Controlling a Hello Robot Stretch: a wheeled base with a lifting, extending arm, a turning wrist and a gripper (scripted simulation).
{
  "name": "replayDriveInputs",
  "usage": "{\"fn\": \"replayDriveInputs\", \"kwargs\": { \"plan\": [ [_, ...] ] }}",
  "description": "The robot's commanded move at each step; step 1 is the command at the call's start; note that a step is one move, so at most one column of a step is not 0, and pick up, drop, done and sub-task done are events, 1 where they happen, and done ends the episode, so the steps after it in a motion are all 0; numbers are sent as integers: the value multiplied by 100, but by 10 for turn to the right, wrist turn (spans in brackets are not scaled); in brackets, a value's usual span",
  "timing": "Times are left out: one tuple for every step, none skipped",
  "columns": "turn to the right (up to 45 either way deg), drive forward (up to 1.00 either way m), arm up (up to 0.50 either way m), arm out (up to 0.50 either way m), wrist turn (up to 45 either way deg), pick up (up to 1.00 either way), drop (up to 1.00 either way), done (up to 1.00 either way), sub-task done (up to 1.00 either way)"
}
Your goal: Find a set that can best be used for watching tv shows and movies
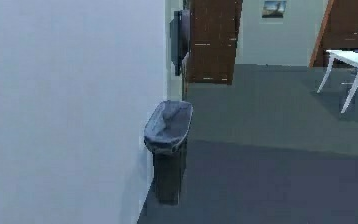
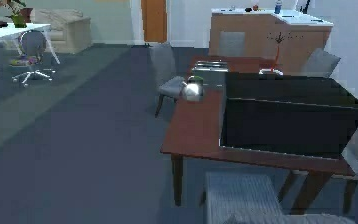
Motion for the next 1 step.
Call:
{"fn": "replayDriveInputs", "kwargs": {
  "plan": [
    [210,0,0,0,0,0,0,0,0]
  ]
}}
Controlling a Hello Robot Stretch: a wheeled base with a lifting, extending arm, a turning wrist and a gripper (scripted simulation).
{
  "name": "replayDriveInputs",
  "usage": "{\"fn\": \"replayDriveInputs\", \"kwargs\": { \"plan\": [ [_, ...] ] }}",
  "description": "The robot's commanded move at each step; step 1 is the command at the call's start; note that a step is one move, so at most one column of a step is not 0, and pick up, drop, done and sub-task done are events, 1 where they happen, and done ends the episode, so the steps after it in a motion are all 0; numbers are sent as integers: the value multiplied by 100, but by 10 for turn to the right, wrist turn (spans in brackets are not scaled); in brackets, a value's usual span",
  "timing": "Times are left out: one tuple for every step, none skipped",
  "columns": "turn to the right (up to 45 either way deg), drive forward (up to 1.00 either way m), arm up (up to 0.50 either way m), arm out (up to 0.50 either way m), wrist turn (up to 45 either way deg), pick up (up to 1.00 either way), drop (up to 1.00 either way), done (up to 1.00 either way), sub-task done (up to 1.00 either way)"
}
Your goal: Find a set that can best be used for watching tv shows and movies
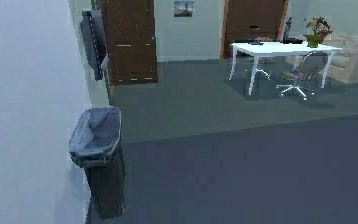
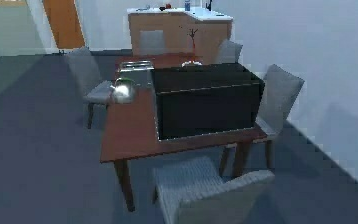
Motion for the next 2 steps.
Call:
{"fn": "replayDriveInputs", "kwargs": {
  "plan": [
    [0,95,0,0,0,0,0,0,0],
    [-120,0,0,0,0,0,0,0,0]
  ]
}}
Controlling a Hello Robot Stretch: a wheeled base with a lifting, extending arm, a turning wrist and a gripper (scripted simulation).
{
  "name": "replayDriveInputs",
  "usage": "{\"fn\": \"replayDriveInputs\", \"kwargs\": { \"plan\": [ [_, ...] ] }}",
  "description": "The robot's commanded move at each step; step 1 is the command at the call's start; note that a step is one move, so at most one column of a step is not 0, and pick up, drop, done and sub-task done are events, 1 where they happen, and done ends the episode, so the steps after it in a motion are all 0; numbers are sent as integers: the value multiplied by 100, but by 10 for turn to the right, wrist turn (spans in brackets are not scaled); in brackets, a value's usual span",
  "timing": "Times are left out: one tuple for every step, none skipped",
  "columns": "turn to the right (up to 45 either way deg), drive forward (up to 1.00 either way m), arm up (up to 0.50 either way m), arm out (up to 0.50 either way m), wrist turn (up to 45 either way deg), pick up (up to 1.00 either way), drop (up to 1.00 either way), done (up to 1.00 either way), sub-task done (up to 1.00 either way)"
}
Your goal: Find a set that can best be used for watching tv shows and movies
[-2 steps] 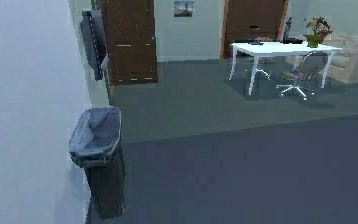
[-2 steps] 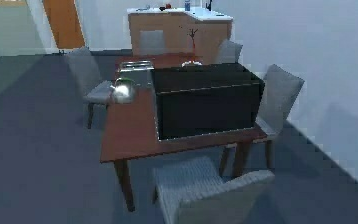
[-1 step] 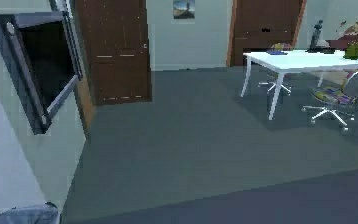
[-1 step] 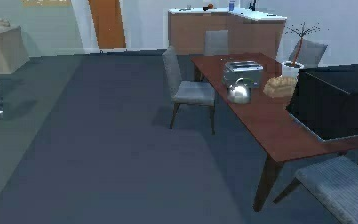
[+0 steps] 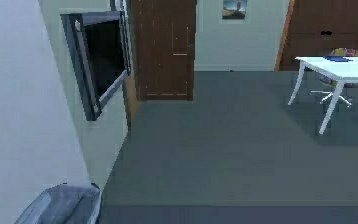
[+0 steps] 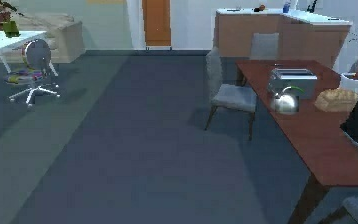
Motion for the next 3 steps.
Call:
{"fn": "replayDriveInputs", "kwargs": {
  "plan": [
    [0,40,0,0,0,0,0,0,0],
    [-270,0,0,0,0,0,0,0,0],
    [0,0,0,0,0,0,0,100,0]
  ]
}}
